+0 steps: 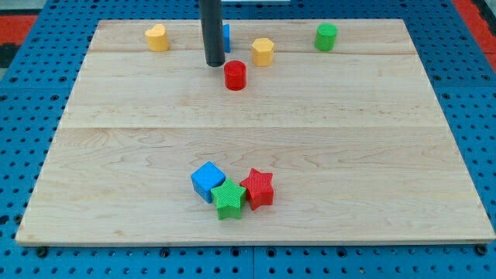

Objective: Move the yellow hexagon and red circle diagonal to each other

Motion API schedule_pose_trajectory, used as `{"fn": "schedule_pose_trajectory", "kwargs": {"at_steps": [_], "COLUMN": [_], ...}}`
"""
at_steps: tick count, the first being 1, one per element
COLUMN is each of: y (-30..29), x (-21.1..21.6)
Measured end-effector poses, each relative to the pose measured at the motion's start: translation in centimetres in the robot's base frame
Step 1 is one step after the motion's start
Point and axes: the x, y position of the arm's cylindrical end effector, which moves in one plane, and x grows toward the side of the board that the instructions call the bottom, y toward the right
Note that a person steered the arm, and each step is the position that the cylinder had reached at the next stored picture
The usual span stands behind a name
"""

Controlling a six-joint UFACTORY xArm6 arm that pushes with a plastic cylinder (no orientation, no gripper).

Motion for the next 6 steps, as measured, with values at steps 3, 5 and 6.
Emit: {"fn": "schedule_pose_trajectory", "kwargs": {"at_steps": [3,5,6], "y": [7.7,6.6,7.2], "x": [-0.2,2.6,6.1]}}
